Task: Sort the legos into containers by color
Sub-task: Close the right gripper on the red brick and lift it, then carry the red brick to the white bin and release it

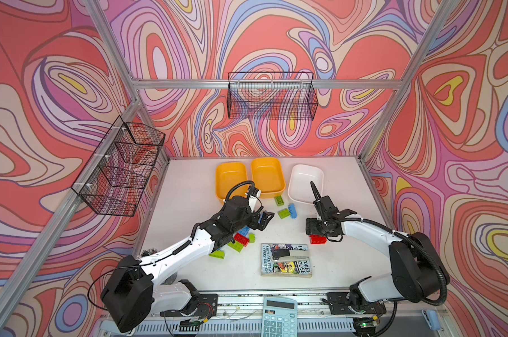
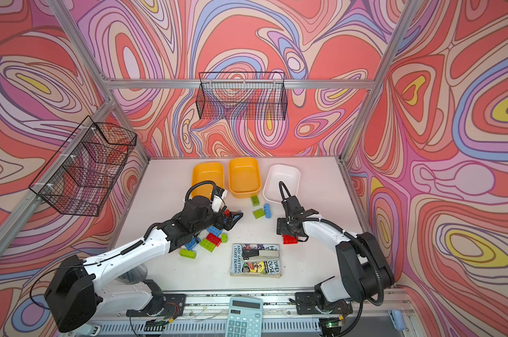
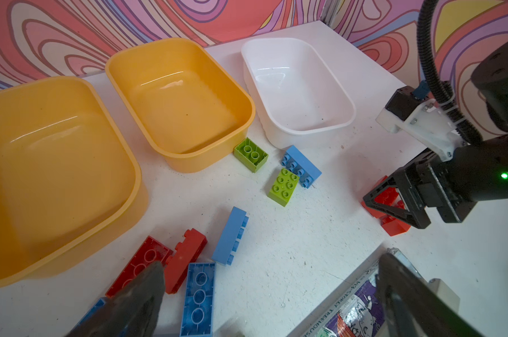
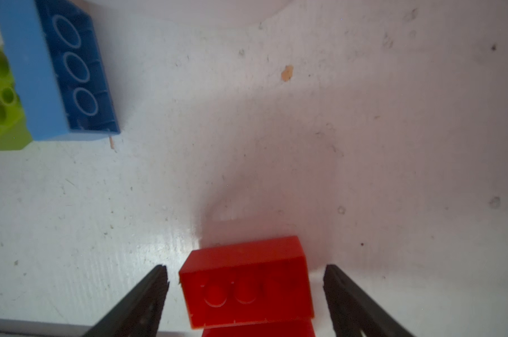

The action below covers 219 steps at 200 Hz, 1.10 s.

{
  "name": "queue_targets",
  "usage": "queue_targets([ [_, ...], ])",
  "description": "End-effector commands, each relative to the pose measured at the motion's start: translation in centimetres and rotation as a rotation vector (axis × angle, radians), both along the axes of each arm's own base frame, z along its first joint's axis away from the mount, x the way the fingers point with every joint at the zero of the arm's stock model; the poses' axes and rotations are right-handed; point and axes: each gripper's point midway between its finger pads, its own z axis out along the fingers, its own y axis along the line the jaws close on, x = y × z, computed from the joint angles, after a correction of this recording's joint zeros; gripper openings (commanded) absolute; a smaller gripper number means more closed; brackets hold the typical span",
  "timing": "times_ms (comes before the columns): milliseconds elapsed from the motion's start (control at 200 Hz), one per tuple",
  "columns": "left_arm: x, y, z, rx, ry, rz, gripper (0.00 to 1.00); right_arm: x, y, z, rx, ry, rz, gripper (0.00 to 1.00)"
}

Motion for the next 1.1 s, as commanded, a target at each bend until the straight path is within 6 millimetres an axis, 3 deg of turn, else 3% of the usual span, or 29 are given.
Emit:
queue_targets([
  [0, -0.4, 0.5, 0.1, 0.014, -0.006, 0.01, 1.0, 0.0, 0.5, -0.4, 0.011, 0.019, 0.017, 0.87],
  [230, -0.4, 0.4, 0.0, 0.008, -0.003, 0.014, 1.0, 0.0, 1.0, -0.9, 0.005, 0.029, 0.026, 0.82],
  [581, -0.1, 0.8, 0.4, 0.031, -0.027, 0.024, 1.0, -0.3, 0.9, -0.9, -0.005, 0.045, -0.007, 0.62],
  [661, 0.0, 0.8, 0.6, 0.034, -0.034, 0.029, 1.0, 0.1, 0.9, 0.1, -0.002, 0.026, -0.017, 0.61],
  [801, 0.4, 0.7, 1.5, 0.037, -0.057, 0.03, 1.0, 2.2, 1.7, 4.2, 0.034, -0.054, -0.026, 0.59],
  [961, 1.1, 0.2, 2.8, 0.042, -0.095, 0.021, 1.0, 6.4, 2.8, 9.1, 0.049, -0.177, -0.037, 0.59],
  [1092, 1.8, -0.5, 3.8, 0.04, -0.12, 0.01, 1.0, 10.7, 3.7, 11.2, 0.019, -0.237, -0.047, 0.58],
])
